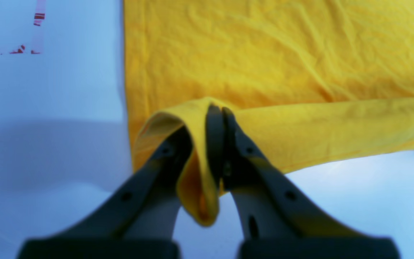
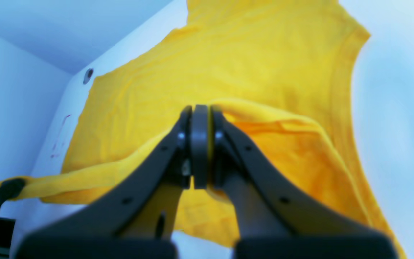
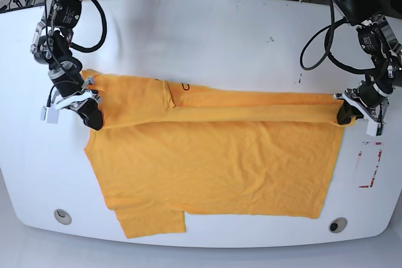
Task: Fold the T-shirt properly
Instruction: 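Lower both held corners onto the shirt body, folding the collar section over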
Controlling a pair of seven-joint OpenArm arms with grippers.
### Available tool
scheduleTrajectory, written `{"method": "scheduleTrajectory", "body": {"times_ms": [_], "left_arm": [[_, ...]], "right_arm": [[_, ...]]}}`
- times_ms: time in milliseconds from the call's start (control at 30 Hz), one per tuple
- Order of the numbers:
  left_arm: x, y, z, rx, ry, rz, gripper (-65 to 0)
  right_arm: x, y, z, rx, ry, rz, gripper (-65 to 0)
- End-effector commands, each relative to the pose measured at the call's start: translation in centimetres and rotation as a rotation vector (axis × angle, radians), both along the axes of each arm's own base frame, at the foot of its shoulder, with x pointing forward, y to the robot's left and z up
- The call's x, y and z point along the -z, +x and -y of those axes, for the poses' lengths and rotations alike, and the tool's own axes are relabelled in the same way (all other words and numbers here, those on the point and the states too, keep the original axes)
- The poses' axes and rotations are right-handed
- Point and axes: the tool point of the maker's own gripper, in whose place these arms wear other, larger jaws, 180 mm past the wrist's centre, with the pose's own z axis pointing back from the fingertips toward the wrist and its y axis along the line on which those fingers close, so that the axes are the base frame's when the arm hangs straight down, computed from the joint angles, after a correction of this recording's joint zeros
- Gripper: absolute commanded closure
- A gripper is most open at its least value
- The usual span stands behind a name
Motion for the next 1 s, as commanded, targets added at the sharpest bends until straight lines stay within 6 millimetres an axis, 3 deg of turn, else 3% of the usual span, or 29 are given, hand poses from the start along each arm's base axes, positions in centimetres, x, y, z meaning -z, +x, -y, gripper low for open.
{"method": "scheduleTrajectory", "body": {"times_ms": [0, 500, 967], "left_arm": [[-2.2, 1.3, -0.7, -0.012, 0.002, 0.07, 0.0], [-1.2, 3.3, -1.0, -0.023, -0.012, 0.052, 0.0], [-1.0, 4.9, -1.0, 0.021, 0.094, 0.03, -0.1]], "right_arm": [[-2.3, 1.4, 0.7, 0.003, -0.005, 0.076, -0.4], [-2.5, 4.9, 1.8, 0.01, 0.026, 0.078, -0.1], [-2.4, 7.0, 2.7, 0.022, 0.042, 0.064, -0.4]]}}
